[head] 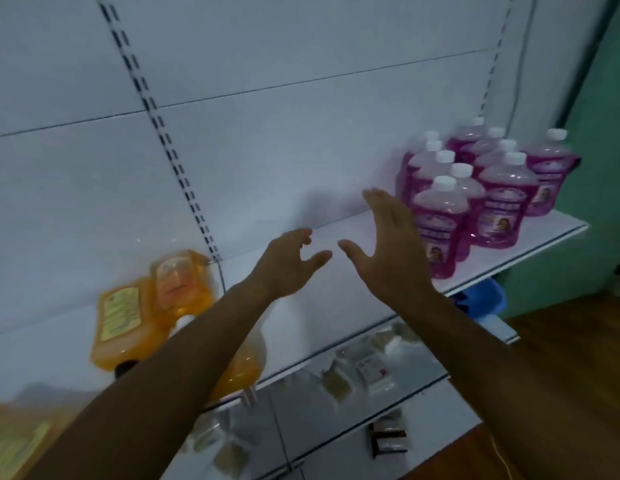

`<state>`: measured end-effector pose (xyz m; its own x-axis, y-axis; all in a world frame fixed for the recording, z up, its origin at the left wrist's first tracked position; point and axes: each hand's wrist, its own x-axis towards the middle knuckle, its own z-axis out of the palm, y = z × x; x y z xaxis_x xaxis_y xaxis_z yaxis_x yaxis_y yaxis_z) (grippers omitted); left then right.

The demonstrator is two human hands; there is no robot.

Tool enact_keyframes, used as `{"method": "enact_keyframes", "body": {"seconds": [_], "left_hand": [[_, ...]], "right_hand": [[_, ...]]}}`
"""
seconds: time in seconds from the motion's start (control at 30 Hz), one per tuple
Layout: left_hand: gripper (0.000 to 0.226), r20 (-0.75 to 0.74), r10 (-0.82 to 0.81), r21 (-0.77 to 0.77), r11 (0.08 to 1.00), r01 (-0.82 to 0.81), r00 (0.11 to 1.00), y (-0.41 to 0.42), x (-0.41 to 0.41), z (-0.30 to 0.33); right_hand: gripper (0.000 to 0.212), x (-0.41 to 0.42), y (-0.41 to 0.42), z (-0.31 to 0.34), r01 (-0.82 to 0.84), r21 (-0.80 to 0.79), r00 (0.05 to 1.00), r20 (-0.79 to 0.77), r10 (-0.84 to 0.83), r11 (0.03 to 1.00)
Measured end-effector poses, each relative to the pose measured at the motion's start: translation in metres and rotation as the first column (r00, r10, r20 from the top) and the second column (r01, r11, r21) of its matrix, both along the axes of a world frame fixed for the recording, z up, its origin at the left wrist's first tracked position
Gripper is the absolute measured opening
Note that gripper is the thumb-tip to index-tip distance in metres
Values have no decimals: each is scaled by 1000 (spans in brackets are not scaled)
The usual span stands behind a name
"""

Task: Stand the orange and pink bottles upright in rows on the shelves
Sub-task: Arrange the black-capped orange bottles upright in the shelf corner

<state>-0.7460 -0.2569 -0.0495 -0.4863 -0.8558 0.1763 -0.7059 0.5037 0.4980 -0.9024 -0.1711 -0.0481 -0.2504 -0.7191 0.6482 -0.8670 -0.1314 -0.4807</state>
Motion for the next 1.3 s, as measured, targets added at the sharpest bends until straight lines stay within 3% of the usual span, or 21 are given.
{"method": "enact_keyframes", "body": {"seconds": [0.1,0.27,0.4,0.53,0.67,0.8,0.87,1.0,1.2,1.3], "left_hand": [[62,8,115,-44,992,-115,993,18,63,9],[46,-2,270,-104,958,-269,963,57,160,15],[49,47,340,-55,940,-338,939,80,211,5],[50,49,320,40,946,-322,946,93,234,-6],[50,3,257,52,965,-257,966,103,240,-10],[60,-88,196,121,975,-185,977,106,241,-9],[68,-185,152,185,976,-117,971,107,239,-3],[67,-441,137,291,957,-4,887,109,230,15],[93,-604,249,257,960,-111,757,117,244,27],[93,-696,310,265,949,-169,648,133,270,26]], "right_hand": [[66,54,-2,-7,-288,139,955,111,274,947],[70,136,1,-18,-615,364,776,123,618,699],[96,162,10,-28,-562,630,678,-21,735,536],[106,171,11,-34,-358,758,612,-251,750,546],[97,172,15,-31,-327,750,646,-266,715,575],[94,156,24,-30,-416,690,734,-130,667,592],[92,149,29,-28,-481,603,783,-31,622,636],[67,146,40,-18,-556,485,819,179,546,675],[45,181,36,5,-741,377,672,433,601,556],[53,216,34,16,-828,333,561,496,663,451]]}}
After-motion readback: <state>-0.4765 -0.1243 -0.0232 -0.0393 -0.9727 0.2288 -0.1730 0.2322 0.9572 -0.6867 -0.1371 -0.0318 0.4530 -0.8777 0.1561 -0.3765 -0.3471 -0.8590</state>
